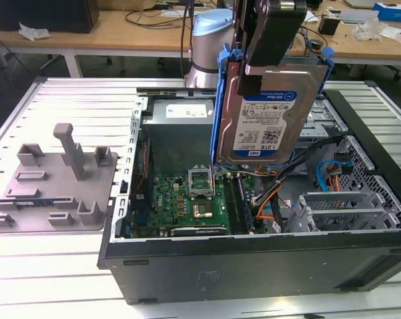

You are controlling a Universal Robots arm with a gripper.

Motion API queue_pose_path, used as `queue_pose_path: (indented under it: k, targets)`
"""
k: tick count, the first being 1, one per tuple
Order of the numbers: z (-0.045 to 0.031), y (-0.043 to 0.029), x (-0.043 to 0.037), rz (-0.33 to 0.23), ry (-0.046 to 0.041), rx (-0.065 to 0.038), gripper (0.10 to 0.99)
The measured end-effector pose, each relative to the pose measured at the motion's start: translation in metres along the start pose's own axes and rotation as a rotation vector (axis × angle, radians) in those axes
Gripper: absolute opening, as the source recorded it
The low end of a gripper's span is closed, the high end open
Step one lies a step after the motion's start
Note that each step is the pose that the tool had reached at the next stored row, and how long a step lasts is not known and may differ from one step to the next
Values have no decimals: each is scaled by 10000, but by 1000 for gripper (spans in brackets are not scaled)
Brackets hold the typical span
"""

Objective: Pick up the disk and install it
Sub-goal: 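Insert the disk into the insertion slot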

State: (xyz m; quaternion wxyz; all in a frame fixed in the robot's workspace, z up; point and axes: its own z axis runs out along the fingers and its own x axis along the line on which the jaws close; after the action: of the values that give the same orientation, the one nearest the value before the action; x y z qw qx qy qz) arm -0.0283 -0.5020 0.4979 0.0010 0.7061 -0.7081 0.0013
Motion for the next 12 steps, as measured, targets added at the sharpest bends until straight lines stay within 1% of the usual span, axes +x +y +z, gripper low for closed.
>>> queue_pose_path:
  k: [7,10,12]
  targets:
    - [5,-3,2,0,0,0,365]
    - [17,-4,21,-1,-12,0,365]
    - [32,-4,61,-1,-33,0,365]
